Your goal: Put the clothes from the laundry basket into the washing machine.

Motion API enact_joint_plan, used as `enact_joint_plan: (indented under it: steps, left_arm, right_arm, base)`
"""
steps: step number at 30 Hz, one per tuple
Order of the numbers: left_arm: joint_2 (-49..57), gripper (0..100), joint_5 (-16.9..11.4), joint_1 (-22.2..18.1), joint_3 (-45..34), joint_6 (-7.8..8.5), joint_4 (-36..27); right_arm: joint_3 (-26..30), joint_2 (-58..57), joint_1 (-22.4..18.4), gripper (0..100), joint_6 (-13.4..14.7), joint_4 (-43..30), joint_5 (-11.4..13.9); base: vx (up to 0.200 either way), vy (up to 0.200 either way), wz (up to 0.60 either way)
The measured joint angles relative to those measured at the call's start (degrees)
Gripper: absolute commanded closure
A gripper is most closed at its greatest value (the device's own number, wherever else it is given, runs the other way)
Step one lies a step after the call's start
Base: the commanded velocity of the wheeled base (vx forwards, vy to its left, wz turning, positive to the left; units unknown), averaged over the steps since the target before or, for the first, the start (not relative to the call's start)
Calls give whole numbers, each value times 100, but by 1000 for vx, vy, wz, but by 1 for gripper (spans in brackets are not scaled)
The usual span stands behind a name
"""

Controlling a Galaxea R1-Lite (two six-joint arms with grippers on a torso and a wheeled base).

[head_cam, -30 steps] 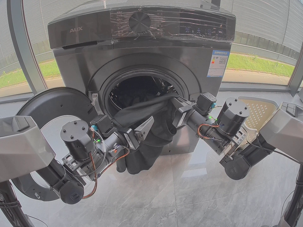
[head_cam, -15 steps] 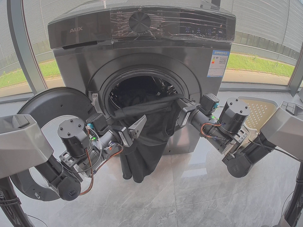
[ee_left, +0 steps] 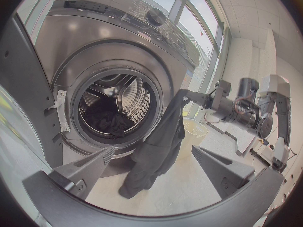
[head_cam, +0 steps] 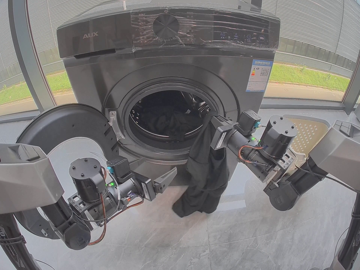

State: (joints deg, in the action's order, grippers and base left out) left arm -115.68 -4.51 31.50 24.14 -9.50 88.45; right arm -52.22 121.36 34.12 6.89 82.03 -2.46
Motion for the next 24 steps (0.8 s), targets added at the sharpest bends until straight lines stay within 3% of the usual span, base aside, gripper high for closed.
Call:
enact_joint_plan:
  steps: [4, 9, 24]
  left_arm:
    - [-69, 0, -9, 28, -79, 105, 1]
    - [-207, 0, -16, 121, -143, 124, 4]
    - [-631, 0, -61, 100, 138, 258, 12]
  right_arm:
    - [-55, 13, 83, 100, 4, 2, -7]
    - [-124, 23, 135, 100, -2, -9, -126]
    - [-122, -7, 405, 100, 2, 2, -133]
  base:
    - [0, 0, 0]
    - [0, 0, 0]
    - [0, 0, 0]
